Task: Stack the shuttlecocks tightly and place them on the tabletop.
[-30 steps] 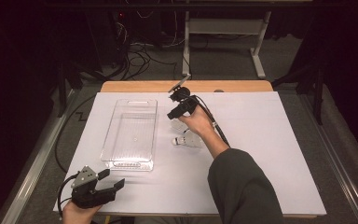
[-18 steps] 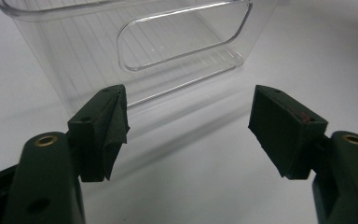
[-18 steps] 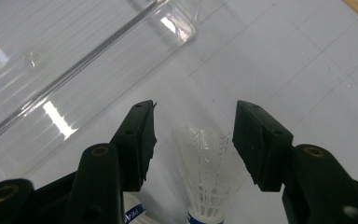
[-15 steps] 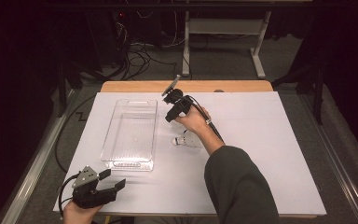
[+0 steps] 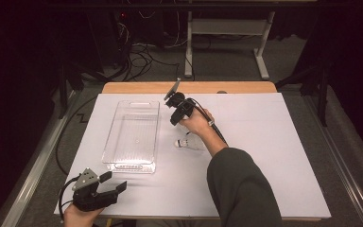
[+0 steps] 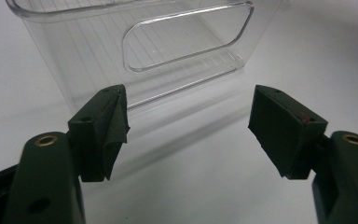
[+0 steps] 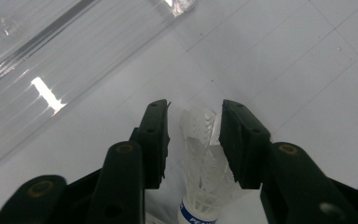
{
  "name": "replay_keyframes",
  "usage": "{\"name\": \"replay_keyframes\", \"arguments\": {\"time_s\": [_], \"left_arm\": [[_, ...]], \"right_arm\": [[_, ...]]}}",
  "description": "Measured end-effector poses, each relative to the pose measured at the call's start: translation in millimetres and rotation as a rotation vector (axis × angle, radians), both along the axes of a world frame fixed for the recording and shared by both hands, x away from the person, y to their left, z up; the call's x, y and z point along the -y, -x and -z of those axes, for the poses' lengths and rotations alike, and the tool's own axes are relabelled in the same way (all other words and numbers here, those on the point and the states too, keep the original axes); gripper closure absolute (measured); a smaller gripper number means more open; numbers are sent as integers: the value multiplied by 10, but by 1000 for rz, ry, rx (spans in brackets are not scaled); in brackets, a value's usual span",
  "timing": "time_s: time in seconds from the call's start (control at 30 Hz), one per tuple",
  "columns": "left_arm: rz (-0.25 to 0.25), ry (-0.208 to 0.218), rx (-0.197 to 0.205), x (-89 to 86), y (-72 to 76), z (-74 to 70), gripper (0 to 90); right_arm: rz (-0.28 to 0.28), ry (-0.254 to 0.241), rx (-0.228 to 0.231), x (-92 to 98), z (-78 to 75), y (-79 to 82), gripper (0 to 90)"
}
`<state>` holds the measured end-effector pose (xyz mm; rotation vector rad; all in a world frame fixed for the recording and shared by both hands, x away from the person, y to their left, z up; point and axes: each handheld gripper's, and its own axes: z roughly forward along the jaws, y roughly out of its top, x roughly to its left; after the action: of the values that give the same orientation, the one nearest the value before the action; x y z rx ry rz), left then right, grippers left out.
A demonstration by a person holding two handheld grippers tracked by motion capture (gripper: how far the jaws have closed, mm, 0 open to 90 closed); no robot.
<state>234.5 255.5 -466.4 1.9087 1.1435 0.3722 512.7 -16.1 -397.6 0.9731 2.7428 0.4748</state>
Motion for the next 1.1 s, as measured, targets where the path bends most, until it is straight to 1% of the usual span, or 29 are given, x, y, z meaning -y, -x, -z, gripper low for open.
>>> {"name": "replay_keyframes", "arguments": {"time_s": [0.03,0.17,0.2,0.23,0.27,0.3,0.33,0.43,0.47,0.53,0.6,0.67,0.8,0.87,0.9,0.93,1.0,1.1], "left_arm": [[0,0,0,0,0,0,292],[-2,1,0,-5,3,-3,293],[-2,0,0,-5,3,-3,292],[-2,1,1,-4,3,-2,292],[-2,1,2,-2,3,-2,292],[-2,0,2,-1,3,-2,292],[-2,0,1,-1,3,-2,292],[-2,1,1,-1,2,-2,292],[-1,1,0,-1,2,-1,292],[0,1,-1,1,2,-1,292],[1,1,0,2,1,0,292],[0,2,-2,2,2,0,292],[1,2,-1,2,1,0,292],[2,1,-1,3,1,0,292],[2,2,0,4,1,0,292],[2,2,0,4,1,0,293],[2,2,-1,4,1,0,293],[4,1,-1,5,0,0,293]], "right_arm": [[-5,4,-1,4,2,-5,655],[8,4,-10,16,8,-7,731],[-1,12,-11,24,1,-16,748],[5,0,-15,30,5,-16,765],[13,5,-18,31,-1,-14,781],[-1,5,-16,41,-3,-26,795],[10,1,-18,44,-4,-22,808],[5,4,-23,61,-11,-32,846],[11,3,-28,65,-15,-31,852],[7,7,-24,75,-20,-36,865],[7,-4,-11,86,-20,-41,874],[19,-10,-14,97,-34,-40,890],[19,-2,-3,112,-43,-44,895],[27,-14,-2,121,-53,-41,896],[19,-13,0,128,-59,-46,897],[29,-17,2,131,-64,-42,897],[28,-20,12,141,-67,-45,896],[32,-20,13,161,-87,-46,896]]}}
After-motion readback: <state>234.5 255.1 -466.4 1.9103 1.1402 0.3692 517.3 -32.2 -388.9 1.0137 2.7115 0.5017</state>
